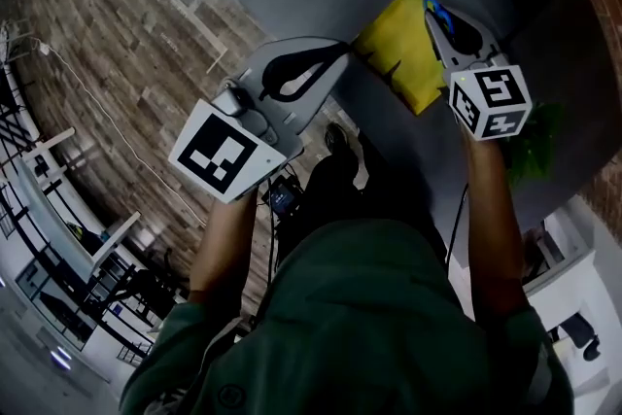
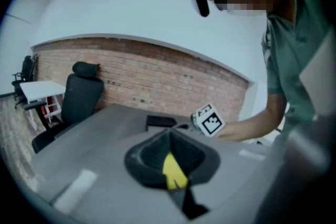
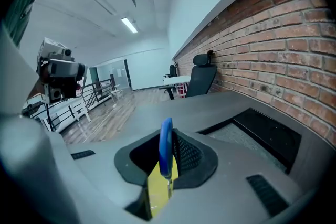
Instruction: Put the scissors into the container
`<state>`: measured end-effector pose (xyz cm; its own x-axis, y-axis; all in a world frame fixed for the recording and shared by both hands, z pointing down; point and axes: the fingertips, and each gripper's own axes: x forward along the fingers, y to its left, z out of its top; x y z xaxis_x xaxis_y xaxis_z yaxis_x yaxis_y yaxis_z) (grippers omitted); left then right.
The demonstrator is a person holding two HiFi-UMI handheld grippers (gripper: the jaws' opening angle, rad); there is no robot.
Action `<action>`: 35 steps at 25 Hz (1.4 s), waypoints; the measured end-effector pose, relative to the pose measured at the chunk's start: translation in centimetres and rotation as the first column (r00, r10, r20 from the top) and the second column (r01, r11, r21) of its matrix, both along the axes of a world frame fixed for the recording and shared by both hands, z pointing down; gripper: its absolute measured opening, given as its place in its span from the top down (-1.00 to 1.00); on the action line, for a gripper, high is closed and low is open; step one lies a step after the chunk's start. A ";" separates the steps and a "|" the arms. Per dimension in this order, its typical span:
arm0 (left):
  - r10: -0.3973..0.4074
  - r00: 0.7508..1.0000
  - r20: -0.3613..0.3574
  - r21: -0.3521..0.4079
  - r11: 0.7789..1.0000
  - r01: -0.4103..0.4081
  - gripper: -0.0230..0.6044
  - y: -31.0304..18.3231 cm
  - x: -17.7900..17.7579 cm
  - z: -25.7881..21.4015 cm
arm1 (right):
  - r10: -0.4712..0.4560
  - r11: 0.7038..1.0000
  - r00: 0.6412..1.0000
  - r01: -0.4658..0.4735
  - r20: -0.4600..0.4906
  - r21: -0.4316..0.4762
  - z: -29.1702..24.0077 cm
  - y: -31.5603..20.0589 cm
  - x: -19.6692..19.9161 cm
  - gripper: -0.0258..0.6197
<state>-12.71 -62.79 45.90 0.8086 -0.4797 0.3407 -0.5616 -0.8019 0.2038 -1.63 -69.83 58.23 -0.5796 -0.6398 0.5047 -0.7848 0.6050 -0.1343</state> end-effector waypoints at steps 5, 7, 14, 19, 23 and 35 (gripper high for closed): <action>-0.001 1.000 0.001 -0.012 1.000 0.001 0.92 -0.4 0.2 0.8 | -0.013 1.000 0.999 0.012 -0.049 -0.015 2.1 -0.3 0.1 0.77; 0.001 1.000 0.001 -0.014 1.000 -0.001 0.92 -0.6 0.2 1.1 | -0.019 1.000 0.997 0.018 -0.071 -0.019 3.0 -0.4 0.0 0.77; 0.003 1.000 -0.001 -0.031 1.000 -0.003 0.92 -0.9 0.4 2.2 | -0.047 0.999 0.990 0.045 -0.136 -0.020 5.1 -0.5 -0.4 0.77; 0.006 1.000 -0.003 -0.039 0.999 -0.007 0.92 -1.0 0.6 2.5 | -0.080 0.997 0.981 0.079 -0.174 -0.012 5.9 -0.4 -1.3 0.77; 0.008 1.000 -0.003 -0.044 0.999 -0.008 0.92 -1.1 0.6 2.7 | -0.117 0.993 0.968 0.117 -0.224 -0.015 7.0 0.0 -2.0 0.77; 0.006 1.000 0.005 -0.043 0.999 -0.006 0.92 -1.0 -0.1 2.5 | -0.218 0.975 0.897 0.215 -0.385 -0.052 10.3 1.7 -2.8 0.77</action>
